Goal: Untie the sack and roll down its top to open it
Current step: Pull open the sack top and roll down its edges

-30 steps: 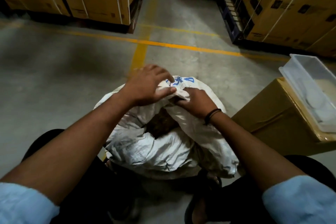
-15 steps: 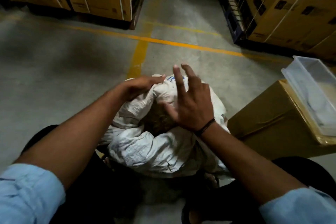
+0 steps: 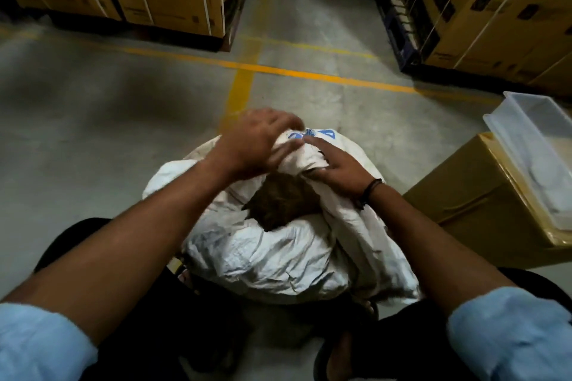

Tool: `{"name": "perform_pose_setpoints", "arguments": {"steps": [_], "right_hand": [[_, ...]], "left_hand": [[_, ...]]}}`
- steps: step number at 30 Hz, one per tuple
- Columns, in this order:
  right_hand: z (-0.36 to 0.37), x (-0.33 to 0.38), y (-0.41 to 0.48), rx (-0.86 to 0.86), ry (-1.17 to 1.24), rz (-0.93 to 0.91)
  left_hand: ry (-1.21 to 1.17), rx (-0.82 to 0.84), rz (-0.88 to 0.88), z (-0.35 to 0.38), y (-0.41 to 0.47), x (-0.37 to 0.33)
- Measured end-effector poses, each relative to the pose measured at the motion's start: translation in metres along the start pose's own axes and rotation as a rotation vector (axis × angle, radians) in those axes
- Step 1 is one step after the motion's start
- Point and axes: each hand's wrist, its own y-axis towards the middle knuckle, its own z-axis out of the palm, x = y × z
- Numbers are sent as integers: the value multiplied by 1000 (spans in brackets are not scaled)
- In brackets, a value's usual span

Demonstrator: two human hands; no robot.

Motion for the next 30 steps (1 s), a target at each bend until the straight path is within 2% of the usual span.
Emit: {"name": "perform_pose_setpoints", "arguments": {"steps": [3,5,6,8,10,12,13,14,16,18,20,21,23,26,28,30], "right_hand": [[-5,-4,3,18,356,43],[-8,-9,1,56,579,98],[-8,-11,0,68,595,121],[0,-13,0,70,375,160],[10,-9,0,-14,-53,233],[22,5,-9,-331,-597,186],[28,14,-15,-454,-782,122],[34,24,-22,-515,-869,78],[51,26,-31,-476,-867,112],[65,13,-36,-394,-882,246],[59,-12,-37,-371,-886,396],[49,-24,-35,-348,-840,486],[25,-41,-31,-293,-569,606],[3,-42,-23,-224,-174,521],[-12,-35,-11,-268,143,457],[-28,-23,-3,-301,706,438]], "left_hand": [[46,89,136,24,-5,-25],[99,211,97,48,-16,-18],[97,243,67,58,-22,-10],[91,253,-10,73,-28,3],[82,289,-132,79,-28,7],[-23,393,-312,82,-29,8],[-119,423,-411,84,-28,12],[-219,409,-498,84,-25,17],[-394,335,-639,76,-15,27],[-501,328,-773,73,-3,47],[-630,393,-879,72,3,64],[-715,398,-936,75,3,72],[-930,315,-1027,76,3,77],[-1042,92,-1130,81,5,90],[-843,1,-1166,81,7,94],[-478,-15,-1125,79,13,83]]}}
